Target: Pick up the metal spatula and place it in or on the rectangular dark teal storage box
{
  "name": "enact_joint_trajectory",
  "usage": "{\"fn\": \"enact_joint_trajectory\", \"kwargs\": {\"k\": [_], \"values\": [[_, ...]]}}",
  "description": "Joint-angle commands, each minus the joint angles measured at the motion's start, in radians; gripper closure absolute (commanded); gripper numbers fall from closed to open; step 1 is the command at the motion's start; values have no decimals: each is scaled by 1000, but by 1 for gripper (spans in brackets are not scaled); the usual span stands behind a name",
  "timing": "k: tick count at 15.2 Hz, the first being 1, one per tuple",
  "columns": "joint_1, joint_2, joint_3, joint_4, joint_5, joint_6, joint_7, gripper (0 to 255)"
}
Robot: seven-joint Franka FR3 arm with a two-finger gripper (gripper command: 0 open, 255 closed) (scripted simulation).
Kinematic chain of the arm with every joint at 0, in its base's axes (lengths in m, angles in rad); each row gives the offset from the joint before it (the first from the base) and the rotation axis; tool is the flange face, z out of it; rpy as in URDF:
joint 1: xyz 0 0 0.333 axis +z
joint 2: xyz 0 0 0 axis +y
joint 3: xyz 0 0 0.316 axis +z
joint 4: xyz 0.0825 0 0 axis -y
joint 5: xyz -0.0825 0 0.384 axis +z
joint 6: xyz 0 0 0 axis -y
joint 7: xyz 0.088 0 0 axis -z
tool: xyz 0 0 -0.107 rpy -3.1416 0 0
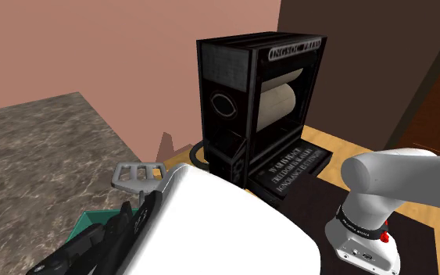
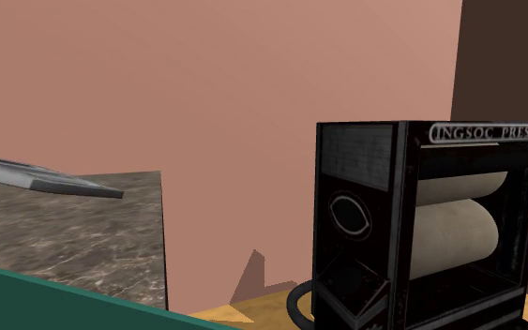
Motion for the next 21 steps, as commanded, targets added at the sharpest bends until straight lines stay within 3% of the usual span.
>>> {"fn": "enact_joint_trajectory", "kwargs": {"k": [1, 6, 7, 12, 16, 21], "values": [[1, -1, 1, -3, 1, 2, 2, 255], [1, -1, 1, -3, 1, 2, 2, 255], [1, -1, 1, -3, 1, 2, 2, 0], [1, -1, 1, -3, 1, 2, 2, 0], [-54, -3, 23, 194, 9, -148, -4, 0], [-54, -3, 23, 194, 9, -148, -4, 0]]}}
